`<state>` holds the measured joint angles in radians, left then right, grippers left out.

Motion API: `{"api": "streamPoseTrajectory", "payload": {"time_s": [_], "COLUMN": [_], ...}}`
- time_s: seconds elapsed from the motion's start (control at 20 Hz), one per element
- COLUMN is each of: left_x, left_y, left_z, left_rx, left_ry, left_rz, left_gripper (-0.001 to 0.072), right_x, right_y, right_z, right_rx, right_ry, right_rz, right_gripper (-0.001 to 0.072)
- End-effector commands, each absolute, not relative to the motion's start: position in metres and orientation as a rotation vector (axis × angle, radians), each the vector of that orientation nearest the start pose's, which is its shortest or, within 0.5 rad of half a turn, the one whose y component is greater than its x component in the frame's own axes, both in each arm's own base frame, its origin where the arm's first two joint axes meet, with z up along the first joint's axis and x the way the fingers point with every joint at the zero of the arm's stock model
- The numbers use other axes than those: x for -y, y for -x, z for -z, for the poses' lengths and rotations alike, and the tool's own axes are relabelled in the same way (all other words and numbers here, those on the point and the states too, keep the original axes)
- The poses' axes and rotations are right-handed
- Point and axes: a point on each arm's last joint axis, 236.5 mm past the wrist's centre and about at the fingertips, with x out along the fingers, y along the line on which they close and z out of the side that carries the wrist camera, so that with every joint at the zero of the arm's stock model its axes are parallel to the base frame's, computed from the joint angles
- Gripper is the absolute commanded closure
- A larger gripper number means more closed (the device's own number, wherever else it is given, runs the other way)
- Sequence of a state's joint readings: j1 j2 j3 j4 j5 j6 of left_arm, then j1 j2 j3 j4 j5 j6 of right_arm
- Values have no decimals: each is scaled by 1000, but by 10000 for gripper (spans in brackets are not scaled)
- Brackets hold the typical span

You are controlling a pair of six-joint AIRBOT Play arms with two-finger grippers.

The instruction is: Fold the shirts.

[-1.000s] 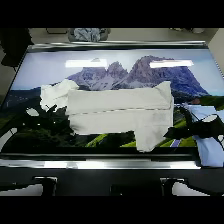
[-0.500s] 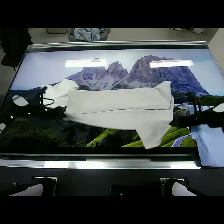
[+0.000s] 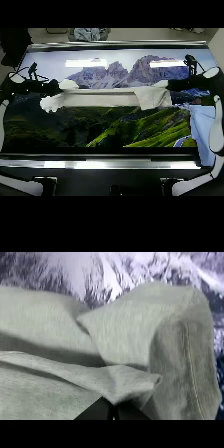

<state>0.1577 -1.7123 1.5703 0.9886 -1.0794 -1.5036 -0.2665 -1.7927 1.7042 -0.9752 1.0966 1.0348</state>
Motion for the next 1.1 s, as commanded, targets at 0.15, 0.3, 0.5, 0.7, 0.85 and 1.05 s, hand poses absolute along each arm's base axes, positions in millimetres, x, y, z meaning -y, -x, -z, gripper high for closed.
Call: {"api": "streamPoseTrajectory", "payload": {"time_s": [0.15, 0.3, 0.5, 0.7, 0.85, 1.05], "left_x": [41, 50, 47, 43, 61, 95], "left_y": [-564, -564, -576, -571, -554, -534], "left_z": [69, 75, 9, -74, -124, -174], "left_rx": [-1186, -1198, -1117, -991, -931, -861], "left_ry": [704, 739, 801, 696, 619, 533], "left_rz": [173, 188, 279, 352, 417, 500], "left_gripper": [675, 473, 134, 135, 135, 136], "right_x": [-1, -5, 24, 121, 111, 64], "right_y": [-600, -596, -584, -558, -547, -541], "right_z": [66, 75, 16, 19, 50, 85], "right_rx": [-1005, -1026, -944, -1030, -1082, -1157], "right_ry": [-362, -356, -146, -143, -403, -612], "right_rz": [-322, -345, -421, -184, -257, -389], "right_gripper": [662, 493, -2, -8, -8, -8]}}
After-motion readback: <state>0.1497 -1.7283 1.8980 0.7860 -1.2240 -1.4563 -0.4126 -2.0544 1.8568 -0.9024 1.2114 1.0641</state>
